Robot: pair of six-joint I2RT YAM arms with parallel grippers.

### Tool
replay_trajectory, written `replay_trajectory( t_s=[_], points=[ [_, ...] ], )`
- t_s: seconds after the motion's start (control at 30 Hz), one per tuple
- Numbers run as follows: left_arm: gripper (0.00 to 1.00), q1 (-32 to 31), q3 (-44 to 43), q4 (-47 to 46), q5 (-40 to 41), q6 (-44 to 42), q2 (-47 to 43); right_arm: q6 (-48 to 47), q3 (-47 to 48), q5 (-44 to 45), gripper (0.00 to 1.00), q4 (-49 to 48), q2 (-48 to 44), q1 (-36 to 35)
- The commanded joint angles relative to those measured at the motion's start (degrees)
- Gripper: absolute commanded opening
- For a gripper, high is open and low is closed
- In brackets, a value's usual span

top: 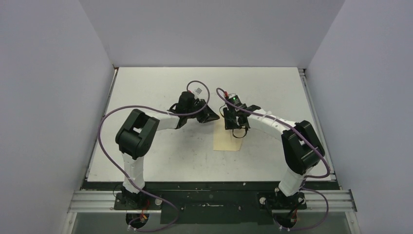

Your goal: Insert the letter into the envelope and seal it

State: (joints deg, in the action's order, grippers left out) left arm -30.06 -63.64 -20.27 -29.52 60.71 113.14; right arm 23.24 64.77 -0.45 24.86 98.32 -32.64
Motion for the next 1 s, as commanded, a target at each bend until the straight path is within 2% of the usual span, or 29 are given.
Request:
replay_trajectory(
  t_s=[0.0, 0.3, 0.7, 0.97],
  points=[
    [0.05, -0.21, -4.0, -3.2, 0.03, -1.46, 2.89, -0.75, 1.56, 1.09, 0.05, -5.93, -0.09, -0.27],
    [0.03, -0.26, -4.15, -0.04, 0.32, -5.11, 5.5, -2.35, -1.3, 3.53, 0.05, -8.1, 1.2, -2.93],
    [0.0, -0.65, -4.47, -7.05, -2.81, -4.2, 8.38, -0.52, -5.55, 9.9, 0.05, -9.53, -1.55, -4.01],
    [0.0, -1.43, -6.23, -3.67, 1.1, -5.76, 9.6, 0.13, -5.85, 9.25, 0.05, -10.87, -1.03, -3.78]
  ],
)
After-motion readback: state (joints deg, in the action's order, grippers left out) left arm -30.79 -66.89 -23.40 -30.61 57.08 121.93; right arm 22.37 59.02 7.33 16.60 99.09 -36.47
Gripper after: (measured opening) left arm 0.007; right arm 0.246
